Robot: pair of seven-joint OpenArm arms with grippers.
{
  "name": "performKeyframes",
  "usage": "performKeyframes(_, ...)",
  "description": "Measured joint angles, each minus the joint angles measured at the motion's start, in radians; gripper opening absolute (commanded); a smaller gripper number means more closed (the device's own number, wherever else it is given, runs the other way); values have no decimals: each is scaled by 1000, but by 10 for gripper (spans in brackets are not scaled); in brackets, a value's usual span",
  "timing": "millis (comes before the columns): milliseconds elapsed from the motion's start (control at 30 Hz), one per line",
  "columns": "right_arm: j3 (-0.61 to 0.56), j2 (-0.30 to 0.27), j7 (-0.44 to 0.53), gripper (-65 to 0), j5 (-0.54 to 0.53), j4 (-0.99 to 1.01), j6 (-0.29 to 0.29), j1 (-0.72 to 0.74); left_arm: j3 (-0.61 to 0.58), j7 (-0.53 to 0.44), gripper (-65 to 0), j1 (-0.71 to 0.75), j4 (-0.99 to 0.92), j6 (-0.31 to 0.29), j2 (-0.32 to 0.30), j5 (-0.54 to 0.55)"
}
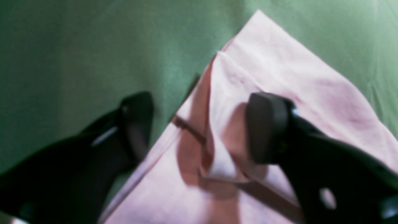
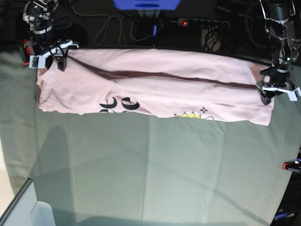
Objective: Layout the t-shirt on the table in an organized manner, then fold the t-shirt properly
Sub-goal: 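Grasp the strip end with the left gripper, then fold the held strip end over toward the right gripper and release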
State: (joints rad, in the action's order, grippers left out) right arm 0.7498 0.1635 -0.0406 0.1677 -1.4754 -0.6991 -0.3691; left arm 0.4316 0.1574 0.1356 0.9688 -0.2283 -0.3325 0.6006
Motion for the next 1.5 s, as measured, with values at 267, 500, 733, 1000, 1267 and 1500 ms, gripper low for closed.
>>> performKeyframes(267, 0, 0, 0, -381, 0, 0, 0, 0, -2, 21, -650, 0, 0, -5, 6, 14)
performKeyframes(500, 0, 0, 0, -381, 0, 0, 0, 0, -9, 95, -649, 33, 126, 15, 18, -8)
performKeyframes(733, 0, 0, 0, -377, 0, 0, 0, 5, -16, 93, -649, 108, 368, 8, 43, -5)
performKeyframes(1000, 0, -2, 0, -377, 0, 0, 0, 5, -200, 101, -649, 212, 623, 20, 76, -6)
performKeyframes(1267, 0, 0, 0, -377, 0, 0, 0, 5, -570, 113, -649, 178, 702, 17, 74, -11)
performKeyframes(1500, 0, -2, 0, -377, 0, 0, 0, 5, -755, 100, -649, 107, 617, 144, 110, -130)
